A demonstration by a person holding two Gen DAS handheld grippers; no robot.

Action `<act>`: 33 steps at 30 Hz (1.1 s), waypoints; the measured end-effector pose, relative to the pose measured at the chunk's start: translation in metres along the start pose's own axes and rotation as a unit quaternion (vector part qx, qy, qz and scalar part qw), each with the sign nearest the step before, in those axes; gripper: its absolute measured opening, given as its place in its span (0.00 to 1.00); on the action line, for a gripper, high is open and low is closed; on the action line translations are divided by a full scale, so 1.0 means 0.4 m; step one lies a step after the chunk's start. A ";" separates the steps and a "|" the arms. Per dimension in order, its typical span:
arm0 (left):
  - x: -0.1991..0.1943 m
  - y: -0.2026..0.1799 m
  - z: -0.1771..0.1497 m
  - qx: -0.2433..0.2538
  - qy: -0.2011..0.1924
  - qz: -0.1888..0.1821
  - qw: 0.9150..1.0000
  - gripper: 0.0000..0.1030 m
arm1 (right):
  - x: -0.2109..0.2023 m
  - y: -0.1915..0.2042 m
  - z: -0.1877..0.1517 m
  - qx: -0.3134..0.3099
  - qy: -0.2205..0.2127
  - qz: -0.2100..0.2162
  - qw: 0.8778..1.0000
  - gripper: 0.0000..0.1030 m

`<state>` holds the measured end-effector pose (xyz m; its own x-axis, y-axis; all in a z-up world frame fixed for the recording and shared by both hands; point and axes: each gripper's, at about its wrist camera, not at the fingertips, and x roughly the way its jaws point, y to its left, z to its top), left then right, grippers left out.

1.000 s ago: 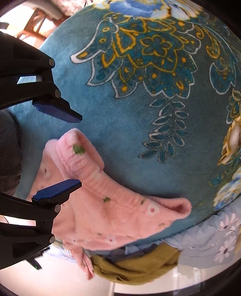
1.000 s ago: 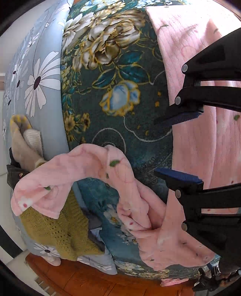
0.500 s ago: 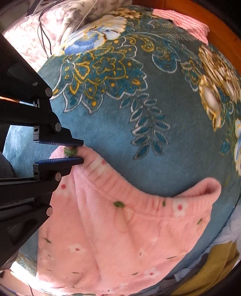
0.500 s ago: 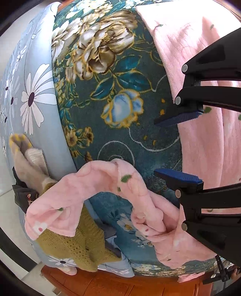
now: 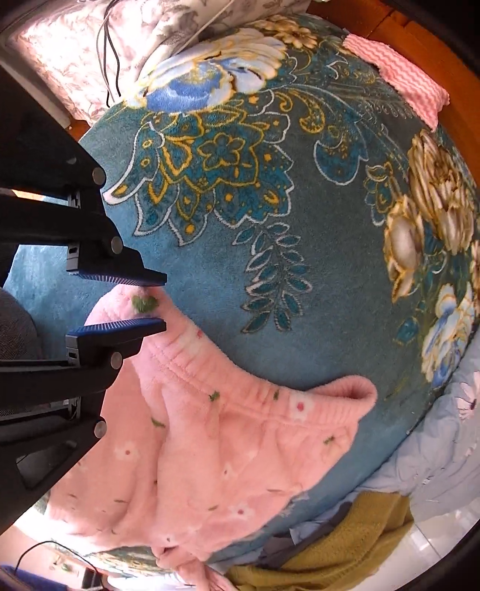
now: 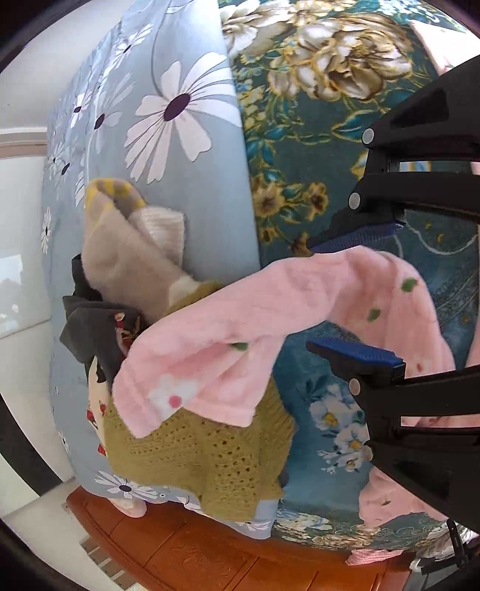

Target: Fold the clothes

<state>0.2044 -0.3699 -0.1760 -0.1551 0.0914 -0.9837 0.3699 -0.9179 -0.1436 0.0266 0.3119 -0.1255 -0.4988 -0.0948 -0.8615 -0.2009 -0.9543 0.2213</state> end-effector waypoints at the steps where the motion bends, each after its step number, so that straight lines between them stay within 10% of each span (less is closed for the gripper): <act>1: -0.031 0.003 0.000 -0.014 -0.021 -0.002 1.000 0.23 | 0.007 0.009 0.026 -0.009 -0.005 -0.004 1.000 0.53; 8: -0.053 -0.158 0.049 -0.099 -0.085 -0.162 0.978 0.40 | 0.127 0.037 0.131 -0.005 0.013 -0.038 0.999 0.56; 10: 0.011 -0.237 0.047 -0.098 -0.068 -0.176 0.977 0.40 | 0.135 0.027 0.133 0.025 0.024 -0.015 0.999 0.20; 12: 0.071 -0.293 0.043 -0.100 -0.051 -0.184 0.977 0.40 | 0.110 0.020 0.140 0.038 0.025 0.002 0.999 0.11; 17: 0.184 -0.344 0.024 -0.120 -0.036 -0.201 0.972 0.40 | -0.149 -0.071 0.180 0.044 -0.097 0.104 0.989 0.09; 20: 0.233 -0.317 0.005 -0.155 -0.025 -0.214 0.964 0.40 | -0.272 -0.190 0.141 0.056 -0.159 0.081 0.982 0.09; 24: 0.241 -0.288 0.003 -0.187 -0.020 -0.239 0.953 0.40 | -0.185 -0.389 -0.018 0.105 -0.055 -0.056 0.991 0.09; 29: 0.228 -0.278 0.003 -0.186 -0.031 -0.240 0.952 0.40 | -0.088 -0.593 -0.258 0.231 0.041 -0.099 0.967 0.09; 33: 0.197 -0.267 0.004 -0.179 -0.059 -0.241 0.952 0.41 | -0.092 -0.591 -0.295 0.229 0.053 -0.111 0.966 0.10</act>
<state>0.1513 -0.2652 -0.2380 -0.4791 0.4061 -0.7782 0.5144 -0.5885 -0.6238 0.1920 0.5075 -0.2003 -0.3162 0.0455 -0.9476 -0.6563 -0.7318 0.1838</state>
